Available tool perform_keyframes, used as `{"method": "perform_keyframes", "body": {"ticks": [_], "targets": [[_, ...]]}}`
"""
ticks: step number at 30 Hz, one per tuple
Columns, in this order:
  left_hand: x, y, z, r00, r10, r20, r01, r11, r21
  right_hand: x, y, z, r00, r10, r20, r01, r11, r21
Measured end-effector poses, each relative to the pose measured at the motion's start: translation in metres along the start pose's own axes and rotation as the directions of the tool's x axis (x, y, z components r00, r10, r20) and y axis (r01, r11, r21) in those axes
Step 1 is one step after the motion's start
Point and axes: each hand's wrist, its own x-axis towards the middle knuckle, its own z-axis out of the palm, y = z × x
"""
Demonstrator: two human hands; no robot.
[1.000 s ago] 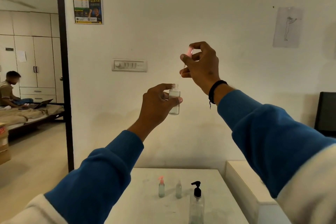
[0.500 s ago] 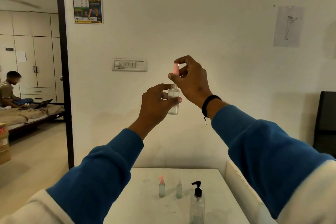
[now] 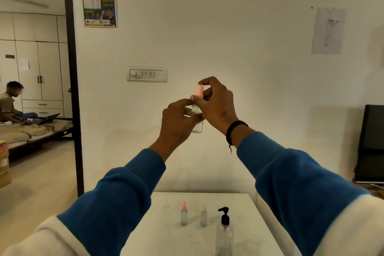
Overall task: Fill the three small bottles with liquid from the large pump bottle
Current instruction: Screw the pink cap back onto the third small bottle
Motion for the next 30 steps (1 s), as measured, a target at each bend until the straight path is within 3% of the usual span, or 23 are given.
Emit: {"method": "perform_keyframes", "body": {"ticks": [22,30], "targets": [[0.002,-0.002,0.015,0.999,-0.006,-0.038,0.007,1.000,0.025,-0.006,-0.002,-0.003,0.997,-0.008,-0.072,0.004,0.999,-0.051],[0.000,-0.003,0.020,0.998,-0.003,-0.060,0.002,1.000,-0.009,-0.008,-0.005,-0.004,0.994,0.049,-0.101,-0.045,0.998,0.039]]}}
